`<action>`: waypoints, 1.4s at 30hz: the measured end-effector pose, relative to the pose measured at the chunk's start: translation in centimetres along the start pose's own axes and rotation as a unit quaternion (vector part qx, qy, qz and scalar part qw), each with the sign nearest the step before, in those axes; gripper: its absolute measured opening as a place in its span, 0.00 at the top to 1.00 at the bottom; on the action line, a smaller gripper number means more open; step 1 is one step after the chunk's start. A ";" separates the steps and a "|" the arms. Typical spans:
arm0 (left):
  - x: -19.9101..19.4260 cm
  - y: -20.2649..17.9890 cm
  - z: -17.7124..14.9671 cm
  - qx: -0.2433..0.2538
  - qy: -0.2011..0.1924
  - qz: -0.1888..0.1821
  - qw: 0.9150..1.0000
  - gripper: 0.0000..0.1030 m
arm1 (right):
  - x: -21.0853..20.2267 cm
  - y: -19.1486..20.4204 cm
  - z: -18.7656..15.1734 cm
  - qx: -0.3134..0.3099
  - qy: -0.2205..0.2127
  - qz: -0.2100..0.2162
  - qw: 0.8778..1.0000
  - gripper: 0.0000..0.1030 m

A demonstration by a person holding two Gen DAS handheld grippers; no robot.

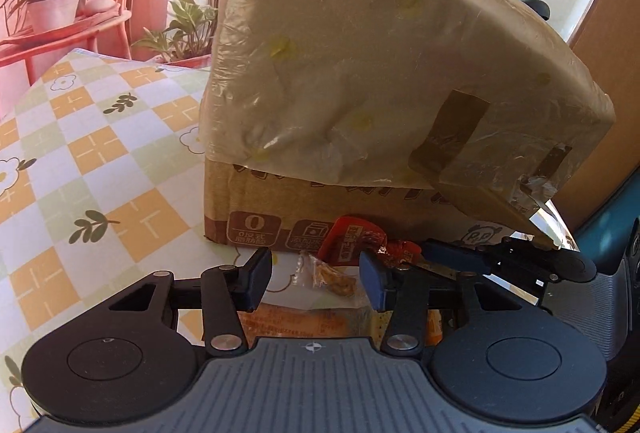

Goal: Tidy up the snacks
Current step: 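Grasp the red packet with the right tool while the left tool reaches the clear nut packet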

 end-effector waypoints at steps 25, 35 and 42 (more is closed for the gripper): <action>5.1 0.8 -2.2 -0.113 0.070 0.002 0.991 0.60 | -4.1 -2.5 -2.5 0.076 -0.022 -0.010 0.997 0.97; 6.3 0.2 -2.2 -0.139 0.047 0.042 0.988 0.59 | -4.8 -3.2 -3.1 0.081 -0.026 -0.009 0.996 0.97; 5.9 0.4 -2.2 -0.183 0.021 0.043 0.982 0.55 | -5.1 -3.6 -3.4 0.086 -0.026 -0.012 0.996 0.97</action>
Point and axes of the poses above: each gripper's, at about its wrist camera, not at the fingertips, and x roughly the way its jaws point, y to its left, z to its top, the point moved 10 cm from there along x, roughly the way its jaws point, and after that the axes turned 15 degrees about -x, right-handed, at the moved point
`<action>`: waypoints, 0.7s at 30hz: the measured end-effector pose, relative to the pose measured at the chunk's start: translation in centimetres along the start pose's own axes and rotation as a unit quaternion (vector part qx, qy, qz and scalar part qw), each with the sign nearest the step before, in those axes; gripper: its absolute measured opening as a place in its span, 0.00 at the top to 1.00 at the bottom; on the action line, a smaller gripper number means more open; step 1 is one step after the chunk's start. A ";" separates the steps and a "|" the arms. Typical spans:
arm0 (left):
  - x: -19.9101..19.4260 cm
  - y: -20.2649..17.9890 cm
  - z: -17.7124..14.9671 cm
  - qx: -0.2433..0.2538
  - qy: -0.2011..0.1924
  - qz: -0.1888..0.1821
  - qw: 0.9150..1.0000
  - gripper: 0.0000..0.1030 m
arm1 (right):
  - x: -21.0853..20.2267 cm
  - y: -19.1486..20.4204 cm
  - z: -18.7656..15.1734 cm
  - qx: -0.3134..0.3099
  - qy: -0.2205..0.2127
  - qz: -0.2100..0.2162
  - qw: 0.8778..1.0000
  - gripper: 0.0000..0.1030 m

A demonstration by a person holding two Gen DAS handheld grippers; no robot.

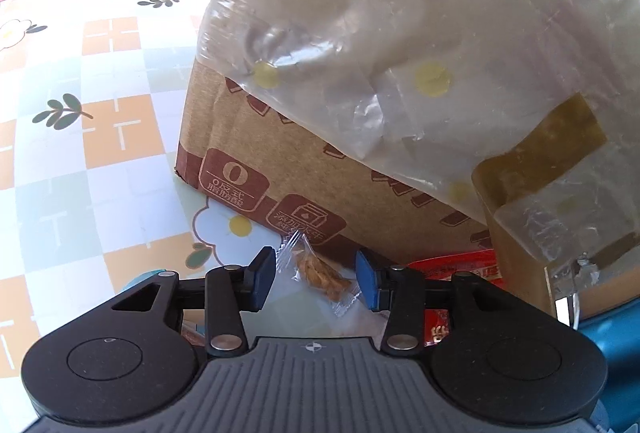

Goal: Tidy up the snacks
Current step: 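Grasp the red packet with the right tool while the left tool reaches the clear nut packet, then close the left tool on the small clear nut packet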

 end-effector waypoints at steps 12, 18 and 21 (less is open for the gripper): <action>-0.9 1.9 0.1 0.110 0.002 0.035 0.993 0.54 | -0.1 0.1 0.2 0.004 -0.004 0.002 1.000 0.97; -1.6 4.3 1.8 0.103 0.012 0.035 0.994 0.54 | -0.2 0.1 0.1 0.012 -0.007 0.004 1.000 0.97; -1.5 3.9 1.7 0.116 0.015 0.029 0.993 0.54 | -0.2 0.2 0.1 0.012 -0.008 0.004 1.000 0.97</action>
Point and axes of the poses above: each gripper's, at about its wrist camera, not at the fingertips, and x roughly the way its jaws point, y to its left, z to its top, the point moved 10 cm from there along x, roughly the way its jaws point, and after that the axes turned 15 degrees about -x, right-handed, at the moved point
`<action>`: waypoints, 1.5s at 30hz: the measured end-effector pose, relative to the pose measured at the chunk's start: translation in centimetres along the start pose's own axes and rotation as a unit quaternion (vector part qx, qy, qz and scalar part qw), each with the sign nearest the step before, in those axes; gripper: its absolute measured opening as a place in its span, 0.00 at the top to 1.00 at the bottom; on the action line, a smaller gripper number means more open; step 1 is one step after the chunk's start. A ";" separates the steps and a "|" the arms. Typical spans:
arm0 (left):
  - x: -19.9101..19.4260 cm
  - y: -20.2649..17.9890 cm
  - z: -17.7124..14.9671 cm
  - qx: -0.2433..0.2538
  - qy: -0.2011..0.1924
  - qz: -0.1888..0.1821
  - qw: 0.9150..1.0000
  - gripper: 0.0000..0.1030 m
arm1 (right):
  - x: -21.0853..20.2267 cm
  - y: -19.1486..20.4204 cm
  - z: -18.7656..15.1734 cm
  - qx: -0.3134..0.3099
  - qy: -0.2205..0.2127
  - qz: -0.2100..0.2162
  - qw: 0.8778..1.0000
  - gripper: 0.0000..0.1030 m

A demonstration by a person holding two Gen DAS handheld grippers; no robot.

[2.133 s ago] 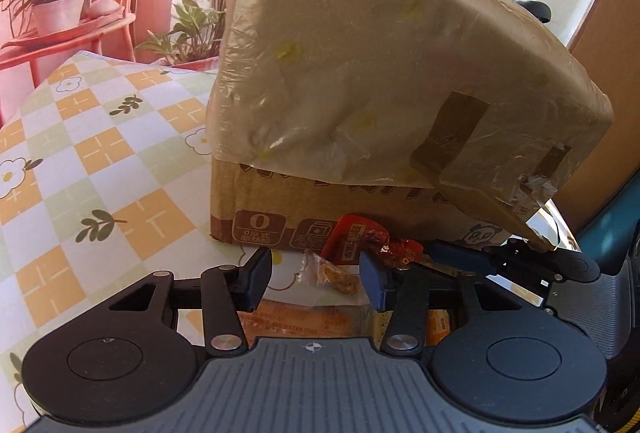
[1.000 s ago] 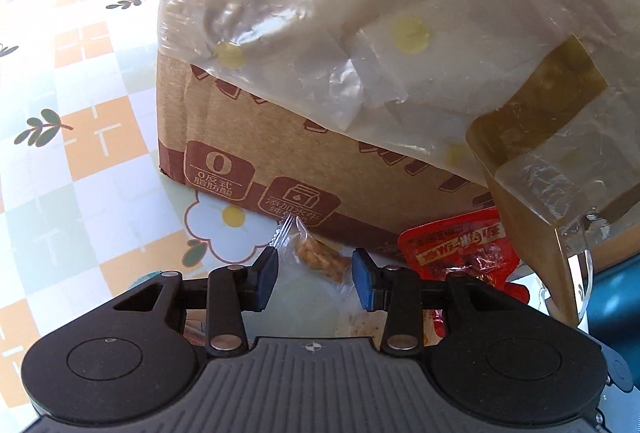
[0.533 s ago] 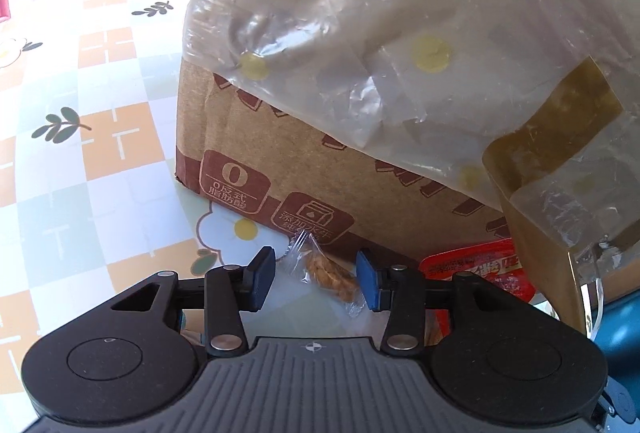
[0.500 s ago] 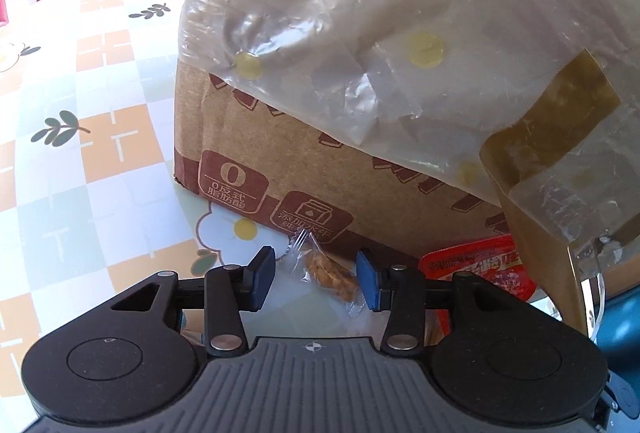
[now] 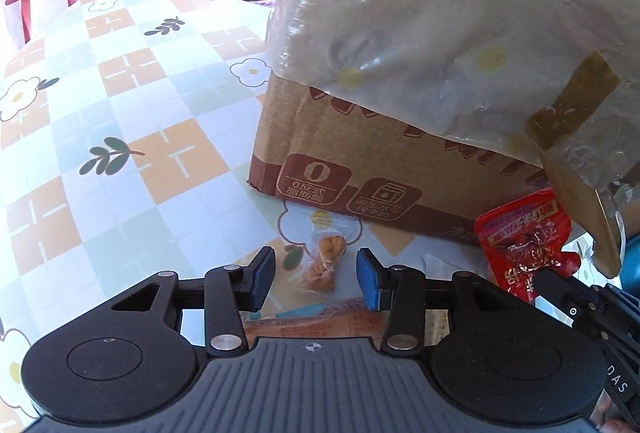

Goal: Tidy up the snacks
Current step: 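Close the left tool on the small clear nut packet, then carry both packets over the box and open both tools to drop them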

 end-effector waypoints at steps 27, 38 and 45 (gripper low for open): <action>-6.9 -4.3 -0.5 0.098 -0.104 -0.029 0.989 0.83 | -1.8 3.8 2.1 -0.061 -0.007 0.022 0.998 0.98; -10.5 -5.6 0.6 0.103 -0.150 -0.053 0.982 0.83 | -3.4 5.1 5.1 -0.085 -0.046 0.018 0.995 0.98; -13.1 -7.0 1.9 0.106 -0.180 -0.069 0.975 0.83 | -4.6 4.9 7.5 -0.096 -0.074 0.011 0.993 0.98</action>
Point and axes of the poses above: each gripper's, at about its wrist camera, not at the fingertips, and x roughly the way its jaws point, y to its left, z to its top, the point moved 10 cm from there along x, roughly the way its jaws point, and after that the axes turned 15 degrees about -x, right-handed, at the moved point
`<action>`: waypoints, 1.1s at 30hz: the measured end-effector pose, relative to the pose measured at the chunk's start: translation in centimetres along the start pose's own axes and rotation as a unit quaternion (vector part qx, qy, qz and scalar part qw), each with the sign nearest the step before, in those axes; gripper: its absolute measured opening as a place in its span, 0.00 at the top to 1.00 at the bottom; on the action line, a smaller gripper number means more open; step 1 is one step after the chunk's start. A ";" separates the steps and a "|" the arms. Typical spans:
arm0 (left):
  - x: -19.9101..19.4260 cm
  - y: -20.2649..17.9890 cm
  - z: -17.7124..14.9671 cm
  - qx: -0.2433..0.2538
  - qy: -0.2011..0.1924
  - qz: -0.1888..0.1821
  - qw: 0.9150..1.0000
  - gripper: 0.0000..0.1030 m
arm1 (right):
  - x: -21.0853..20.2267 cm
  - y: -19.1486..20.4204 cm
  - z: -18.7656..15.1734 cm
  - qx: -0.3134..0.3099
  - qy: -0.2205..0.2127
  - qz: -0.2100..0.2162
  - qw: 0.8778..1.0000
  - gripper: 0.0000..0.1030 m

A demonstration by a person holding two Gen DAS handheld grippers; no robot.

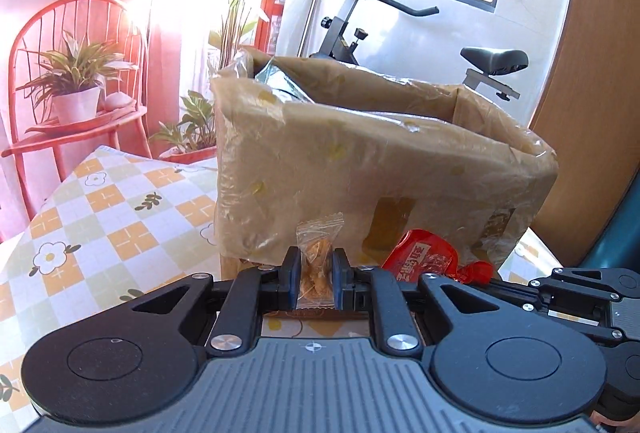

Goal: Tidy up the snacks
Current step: 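Carry both packets over the box and open both tools to drop them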

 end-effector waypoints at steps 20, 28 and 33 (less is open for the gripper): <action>-2.5 -5.5 6.4 0.010 -0.083 -0.056 0.995 0.83 | -4.4 -7.6 6.3 0.015 -0.083 -0.080 0.993 0.98; 0.7 -7.5 9.2 0.015 -0.081 -0.068 0.994 0.83 | -2.3 -11.5 7.6 0.034 -0.076 -0.099 0.992 0.98; 3.4 -8.2 10.7 0.022 -0.075 -0.059 0.995 0.83 | -0.4 -14.3 9.2 0.051 -0.072 -0.112 0.990 0.99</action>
Point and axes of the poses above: each gripper's, at about its wrist camera, not at the fingertips, and x roughly the way its jaws point, y to its left, z to its top, the point moved 10 cm from there along x, roughly the way its jaws point, and after that the axes turned 15 degrees about -x, right-handed, at the moved point
